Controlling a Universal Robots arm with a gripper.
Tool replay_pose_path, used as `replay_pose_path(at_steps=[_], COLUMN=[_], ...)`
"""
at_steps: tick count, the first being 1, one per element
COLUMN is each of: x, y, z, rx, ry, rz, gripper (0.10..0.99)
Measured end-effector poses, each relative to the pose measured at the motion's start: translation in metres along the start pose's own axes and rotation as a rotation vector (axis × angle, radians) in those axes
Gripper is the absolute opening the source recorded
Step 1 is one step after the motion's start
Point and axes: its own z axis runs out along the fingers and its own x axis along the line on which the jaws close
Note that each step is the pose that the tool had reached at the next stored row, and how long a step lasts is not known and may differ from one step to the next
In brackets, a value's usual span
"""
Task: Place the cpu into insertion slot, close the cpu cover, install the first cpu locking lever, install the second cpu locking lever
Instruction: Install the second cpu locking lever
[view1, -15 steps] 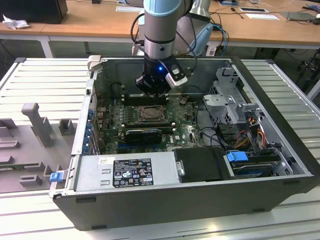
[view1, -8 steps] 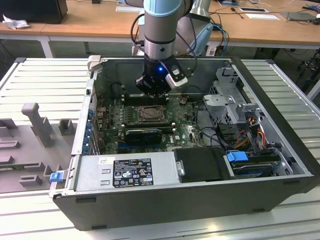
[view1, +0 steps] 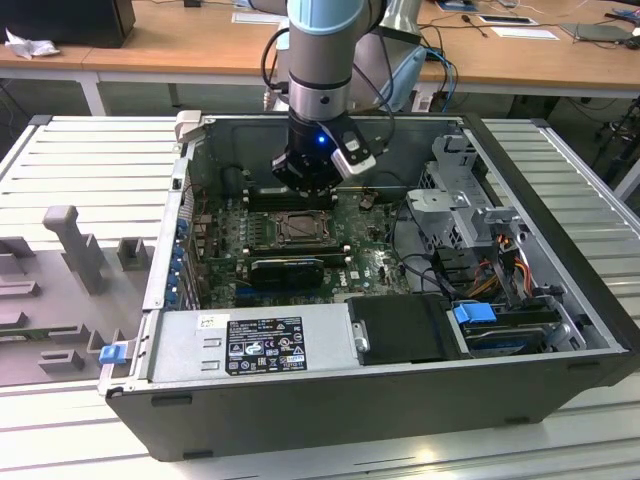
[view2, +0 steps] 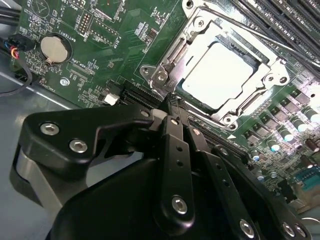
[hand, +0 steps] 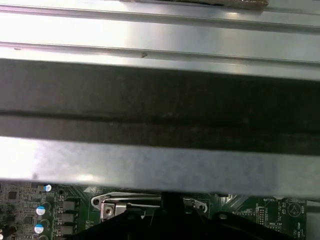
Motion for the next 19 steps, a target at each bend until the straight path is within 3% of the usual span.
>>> replay_pose_path(at_steps=[2,8,10,12,16,19], x=[-0.0002,0.0004,0.0008,0.0008,0.0007,0.0006], y=[-0.0008,-0.0124,-0.0206,-0.0218,-0.022,-0.023], z=[-0.0069,-0.0078,-0.0084,-0.0116,-0.0253,-0.0285], rx=[0.0,0.0,0.0,0.0,0.0,0.0], ry=[-0.0002,-0.0002,-0.0003,-0.0001,-0.0002,-0.0004], rz=[0.0,0.0,0.0,0.0,0.0,0.0], gripper=[0.106,0.106,0.106,0.106,0.106,0.106])
